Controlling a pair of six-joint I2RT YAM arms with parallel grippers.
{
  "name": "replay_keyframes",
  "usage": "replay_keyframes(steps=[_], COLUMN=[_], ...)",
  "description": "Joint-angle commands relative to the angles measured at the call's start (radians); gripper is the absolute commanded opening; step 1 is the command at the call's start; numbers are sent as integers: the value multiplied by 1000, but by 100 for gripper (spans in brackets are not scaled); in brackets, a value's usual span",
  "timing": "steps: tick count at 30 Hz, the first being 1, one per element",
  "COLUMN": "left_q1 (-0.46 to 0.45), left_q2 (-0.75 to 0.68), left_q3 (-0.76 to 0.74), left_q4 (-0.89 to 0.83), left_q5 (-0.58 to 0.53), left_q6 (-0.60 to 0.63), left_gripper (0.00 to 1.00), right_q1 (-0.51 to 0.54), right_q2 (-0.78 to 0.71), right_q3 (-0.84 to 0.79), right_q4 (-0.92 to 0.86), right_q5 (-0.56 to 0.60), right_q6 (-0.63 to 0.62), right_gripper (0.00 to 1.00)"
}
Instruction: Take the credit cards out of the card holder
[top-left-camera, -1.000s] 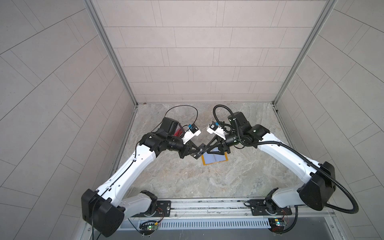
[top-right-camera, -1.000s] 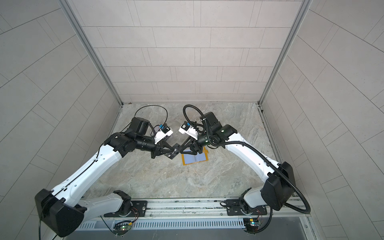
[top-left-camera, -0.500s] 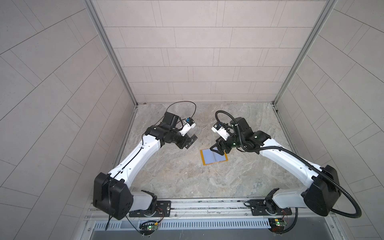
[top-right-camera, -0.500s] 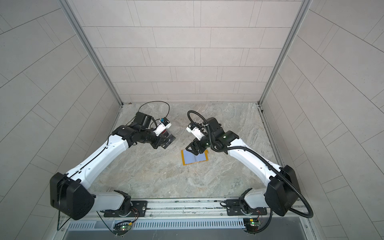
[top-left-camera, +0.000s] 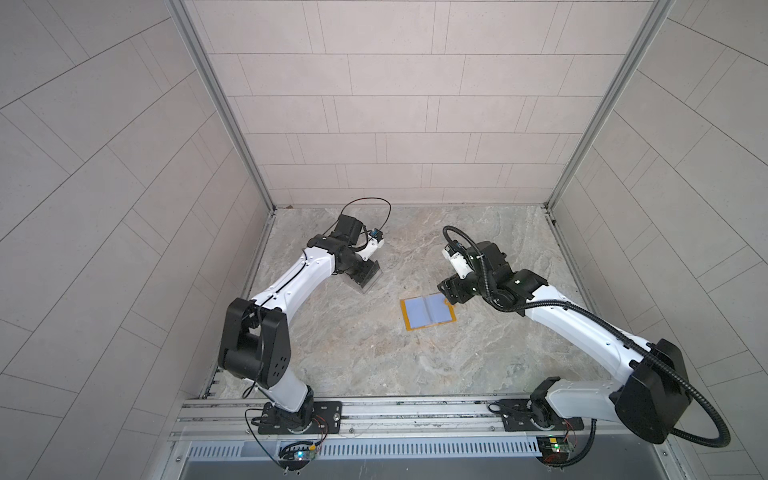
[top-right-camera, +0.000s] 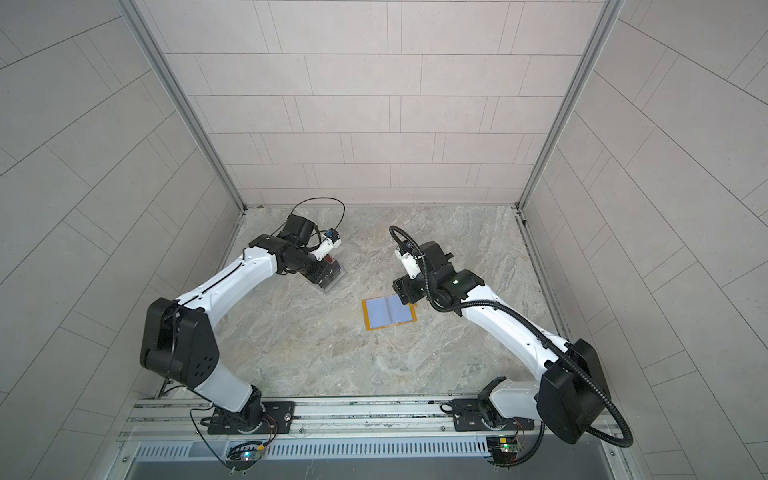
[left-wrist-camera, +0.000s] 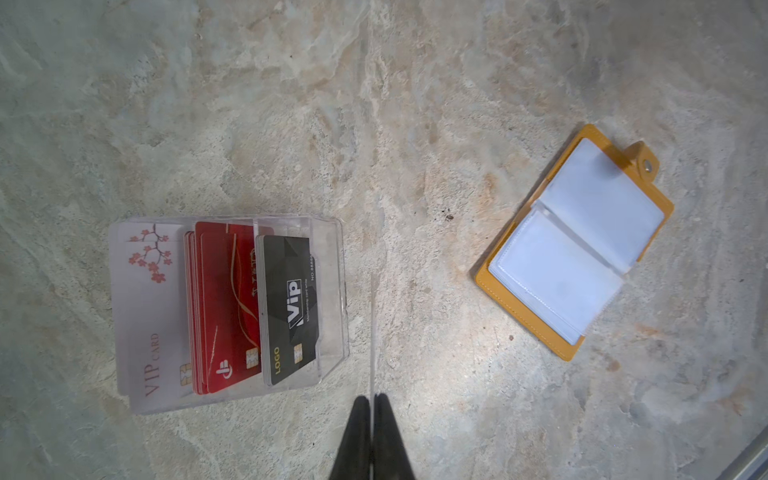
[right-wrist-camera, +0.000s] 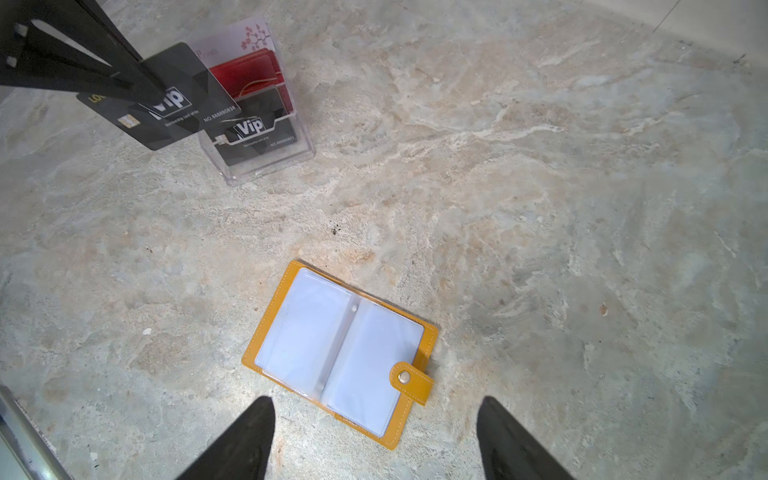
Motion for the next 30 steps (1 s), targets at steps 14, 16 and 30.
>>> replay_keyframes(steps=[14, 16, 30], left_q1=[35, 34, 34], left_q2=[76, 89, 155], left_q3=[26, 26, 36], left_q4=[105, 111, 126], left_q5=[-53, -63, -67], left_q6=[66, 69, 67], left_gripper=[0, 0, 0], right_q1=[-3, -3, -4], right_q2=[-20, -20, -26], right_q3=[-25, -24, -49], right_q4=[24, 25, 26], right_q5=[59, 60, 72], right_q6=[54, 55, 56], right_gripper=[79, 80, 79])
